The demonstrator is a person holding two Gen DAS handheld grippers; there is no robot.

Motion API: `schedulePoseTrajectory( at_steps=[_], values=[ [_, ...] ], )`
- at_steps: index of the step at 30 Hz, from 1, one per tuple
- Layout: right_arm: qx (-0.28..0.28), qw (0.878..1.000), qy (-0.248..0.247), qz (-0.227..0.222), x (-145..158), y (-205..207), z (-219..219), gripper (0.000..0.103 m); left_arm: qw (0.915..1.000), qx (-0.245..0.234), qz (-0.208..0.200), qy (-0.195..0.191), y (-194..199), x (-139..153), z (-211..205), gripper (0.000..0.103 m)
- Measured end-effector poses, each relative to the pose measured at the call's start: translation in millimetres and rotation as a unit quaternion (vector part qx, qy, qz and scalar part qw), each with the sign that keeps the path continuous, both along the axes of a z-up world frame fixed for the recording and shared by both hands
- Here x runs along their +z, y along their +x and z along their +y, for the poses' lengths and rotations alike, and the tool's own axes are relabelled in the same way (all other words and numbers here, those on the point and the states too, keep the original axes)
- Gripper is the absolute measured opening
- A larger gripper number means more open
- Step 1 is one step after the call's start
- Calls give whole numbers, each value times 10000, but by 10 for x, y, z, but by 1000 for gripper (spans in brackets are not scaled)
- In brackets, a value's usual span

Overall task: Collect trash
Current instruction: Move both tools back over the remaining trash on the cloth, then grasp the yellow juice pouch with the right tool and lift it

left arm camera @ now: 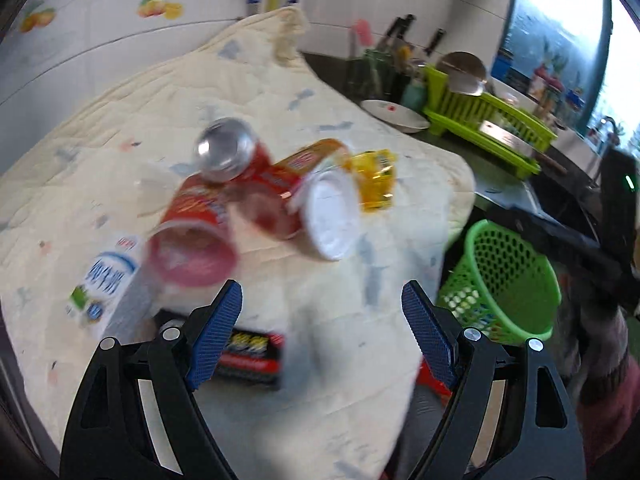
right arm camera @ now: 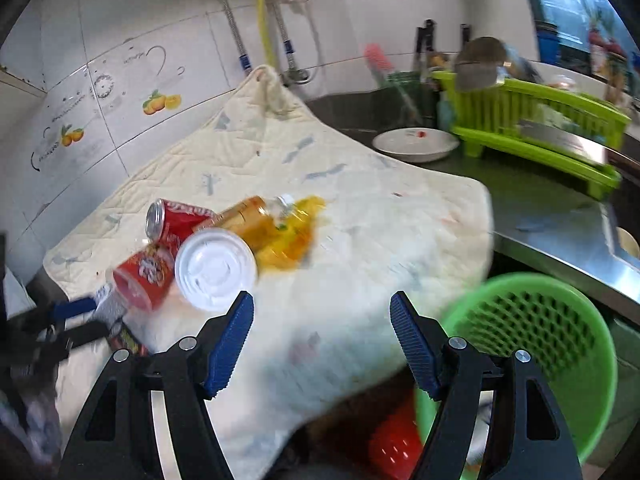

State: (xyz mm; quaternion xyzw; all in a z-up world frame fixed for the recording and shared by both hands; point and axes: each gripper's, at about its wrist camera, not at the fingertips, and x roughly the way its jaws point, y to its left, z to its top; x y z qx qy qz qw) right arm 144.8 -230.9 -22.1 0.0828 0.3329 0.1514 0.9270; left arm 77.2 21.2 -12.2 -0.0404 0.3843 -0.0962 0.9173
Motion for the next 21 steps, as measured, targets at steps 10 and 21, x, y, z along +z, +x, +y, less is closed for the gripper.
schedulePoseTrajectory(
  at_steps=[10,21],
  values=[
    [38,9991,-64,410,-132,948,545,64,9996,227,128,-111,-29,-147,324,81],
    [-1,9961,74,883,-379,1547,652,50,9997,51,226,-99,332,-173,167,75]
  ],
)
